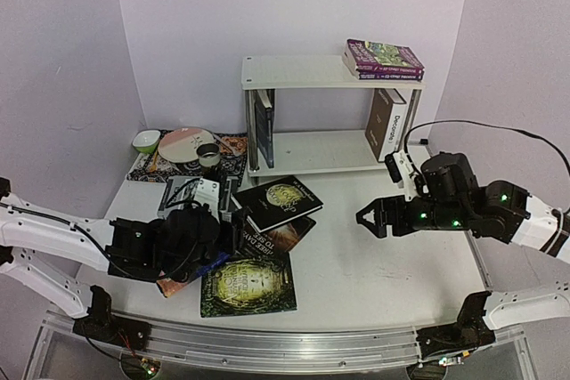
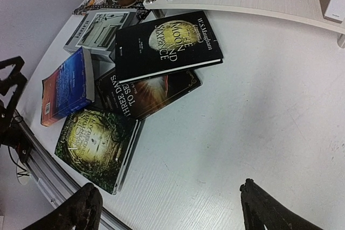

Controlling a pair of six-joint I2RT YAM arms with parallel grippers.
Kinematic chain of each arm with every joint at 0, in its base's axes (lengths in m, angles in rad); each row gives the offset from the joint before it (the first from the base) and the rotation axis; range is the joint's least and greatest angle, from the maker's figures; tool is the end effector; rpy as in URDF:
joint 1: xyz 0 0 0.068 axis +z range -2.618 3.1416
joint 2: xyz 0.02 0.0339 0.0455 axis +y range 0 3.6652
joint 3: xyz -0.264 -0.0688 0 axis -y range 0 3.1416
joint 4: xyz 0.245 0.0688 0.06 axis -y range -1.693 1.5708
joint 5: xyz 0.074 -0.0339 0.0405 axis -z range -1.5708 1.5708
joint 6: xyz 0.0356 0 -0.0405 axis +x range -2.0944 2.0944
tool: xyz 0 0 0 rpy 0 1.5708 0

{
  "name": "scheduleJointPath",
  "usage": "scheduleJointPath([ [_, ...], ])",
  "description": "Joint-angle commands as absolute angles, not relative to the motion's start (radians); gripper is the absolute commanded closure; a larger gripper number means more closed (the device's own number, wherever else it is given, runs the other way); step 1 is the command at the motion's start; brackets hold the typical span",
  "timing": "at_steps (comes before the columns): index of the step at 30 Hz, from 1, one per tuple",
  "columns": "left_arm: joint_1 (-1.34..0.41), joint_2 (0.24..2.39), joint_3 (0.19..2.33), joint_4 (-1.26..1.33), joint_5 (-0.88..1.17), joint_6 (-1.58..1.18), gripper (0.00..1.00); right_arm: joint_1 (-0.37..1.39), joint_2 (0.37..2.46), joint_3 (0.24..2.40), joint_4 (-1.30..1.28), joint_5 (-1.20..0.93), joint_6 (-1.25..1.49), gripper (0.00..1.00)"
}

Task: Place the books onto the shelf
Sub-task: Pick up the book from the book pile.

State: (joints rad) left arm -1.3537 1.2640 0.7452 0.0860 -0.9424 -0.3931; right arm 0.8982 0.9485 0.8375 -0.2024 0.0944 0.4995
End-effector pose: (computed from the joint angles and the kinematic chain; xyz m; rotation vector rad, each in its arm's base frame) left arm 0.0861 -0.2564 0.2560 0.3010 1.8042 -0.2835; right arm 0.1399 0.1703 0.3268 -0.3248 1.9503 0.8529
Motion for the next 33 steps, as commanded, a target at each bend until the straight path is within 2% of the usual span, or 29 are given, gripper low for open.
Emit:
scheduleJointPath([
  [1,-1.339,1.243,0.851,-0.501,-0.750,-0.703,0.30,0.902,0.934,0.826,-0.181,0.094,0.524,0.11],
  [5,-1.334,1.293,0.948,-0.788,-0.611,-0.686,0.17,0.901,0.946,0.822,-0.176,0.096,0.526,0.10],
  [9,-1.331,1.315,0.987,-0.904,-0.535,-0.683,0.01,0.901,0.960,0.827,-0.170,0.092,0.527,0.10],
  [14,-1.296,1.394,1.024,-0.946,-0.529,-0.664,0.00,0.902,0.969,0.830,-0.158,0.081,0.532,0.10],
  [27,-1.209,1.820,1.266,-1.006,-0.593,-0.566,0.01,0.902,0.948,0.818,-0.158,0.085,0.537,0.09],
  [33,-1.185,1.931,1.337,-1.061,-0.684,-0.594,0.02,0.901,0.934,0.813,-0.163,0.093,0.533,0.08],
])
